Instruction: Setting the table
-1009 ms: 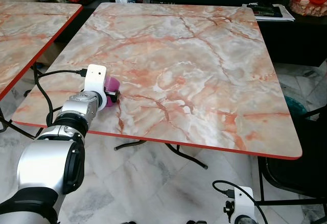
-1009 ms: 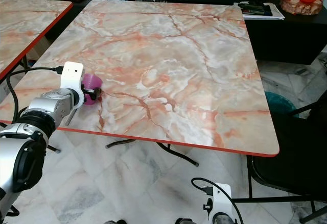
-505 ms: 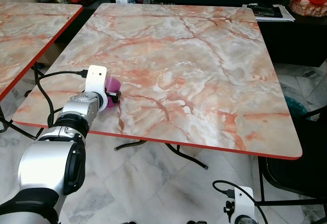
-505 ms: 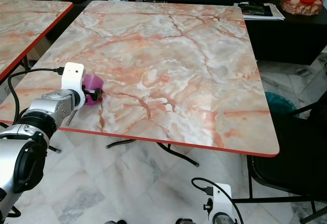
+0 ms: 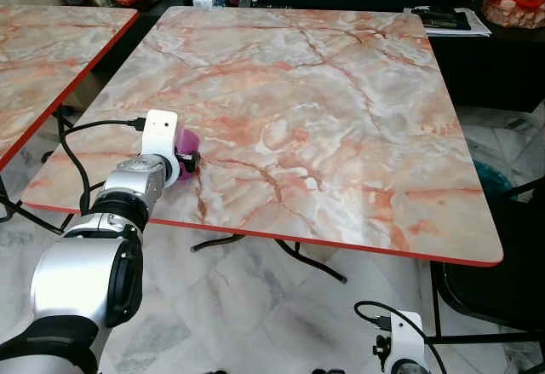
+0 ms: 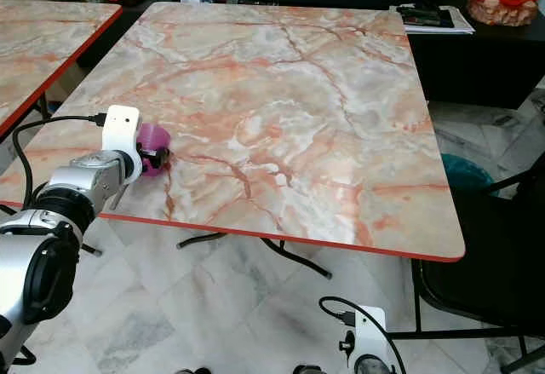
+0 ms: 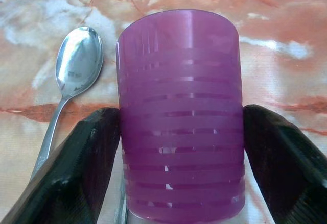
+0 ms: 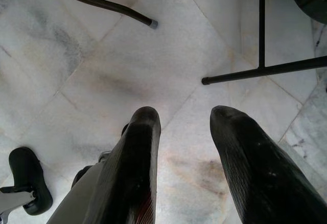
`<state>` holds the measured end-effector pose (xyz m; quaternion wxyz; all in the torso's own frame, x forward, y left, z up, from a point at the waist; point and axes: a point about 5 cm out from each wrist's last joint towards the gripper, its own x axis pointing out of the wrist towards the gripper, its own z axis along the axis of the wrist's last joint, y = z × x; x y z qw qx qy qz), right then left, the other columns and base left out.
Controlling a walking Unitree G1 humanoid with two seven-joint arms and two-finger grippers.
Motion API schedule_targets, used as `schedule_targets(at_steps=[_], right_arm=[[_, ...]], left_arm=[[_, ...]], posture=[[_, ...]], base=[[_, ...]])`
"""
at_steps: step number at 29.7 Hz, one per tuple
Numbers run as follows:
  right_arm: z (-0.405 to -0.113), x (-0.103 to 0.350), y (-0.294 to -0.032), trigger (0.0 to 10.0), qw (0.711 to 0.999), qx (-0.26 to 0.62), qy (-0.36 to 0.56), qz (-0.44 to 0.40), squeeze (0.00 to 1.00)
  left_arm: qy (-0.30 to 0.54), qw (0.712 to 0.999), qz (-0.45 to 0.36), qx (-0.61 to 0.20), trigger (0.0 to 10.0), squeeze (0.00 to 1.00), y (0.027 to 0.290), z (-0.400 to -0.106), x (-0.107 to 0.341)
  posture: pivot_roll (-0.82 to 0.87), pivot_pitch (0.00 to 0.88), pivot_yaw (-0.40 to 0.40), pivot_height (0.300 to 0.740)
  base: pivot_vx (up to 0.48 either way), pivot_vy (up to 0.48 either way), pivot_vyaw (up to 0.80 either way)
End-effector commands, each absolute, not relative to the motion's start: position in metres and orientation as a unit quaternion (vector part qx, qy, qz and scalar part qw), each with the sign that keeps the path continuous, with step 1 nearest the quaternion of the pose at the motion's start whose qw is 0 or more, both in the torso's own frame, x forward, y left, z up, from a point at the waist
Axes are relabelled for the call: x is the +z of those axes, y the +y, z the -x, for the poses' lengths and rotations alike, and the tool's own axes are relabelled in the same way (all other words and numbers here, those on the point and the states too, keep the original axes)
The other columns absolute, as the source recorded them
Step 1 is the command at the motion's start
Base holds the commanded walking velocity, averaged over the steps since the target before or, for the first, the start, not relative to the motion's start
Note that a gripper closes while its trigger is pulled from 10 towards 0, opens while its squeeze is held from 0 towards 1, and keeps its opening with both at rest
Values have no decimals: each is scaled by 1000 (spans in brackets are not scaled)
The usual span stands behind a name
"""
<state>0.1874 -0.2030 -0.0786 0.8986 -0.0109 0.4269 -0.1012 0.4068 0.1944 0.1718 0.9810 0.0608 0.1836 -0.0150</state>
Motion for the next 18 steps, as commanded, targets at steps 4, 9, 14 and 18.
schedule_targets(at_steps=[4,9,14,18], right_arm=[[-180,-82,-204,10000,894,-111,434,5,0],[-180,-82,-204,10000,894,-112,434,5,0],[-180,-82,-204,10000,894,-111,435,6,0],[-180,-82,-204,10000,894,-111,435,6,0]], left_arm=[[181,982,-47,5,10000,0,198,-404,162],[122,992,-31,13,10000,0,199,-409,182],[82,996,-19,6,10000,0,193,-412,192],[29,1000,-9,-6,10000,0,184,-412,199]], posture=[[-75,143,10,740],[-76,143,9,740],[-74,143,9,740],[-75,144,8,740]], base=[[0,0,0],[0,0,0],[0,0,0],[0,0,0]])
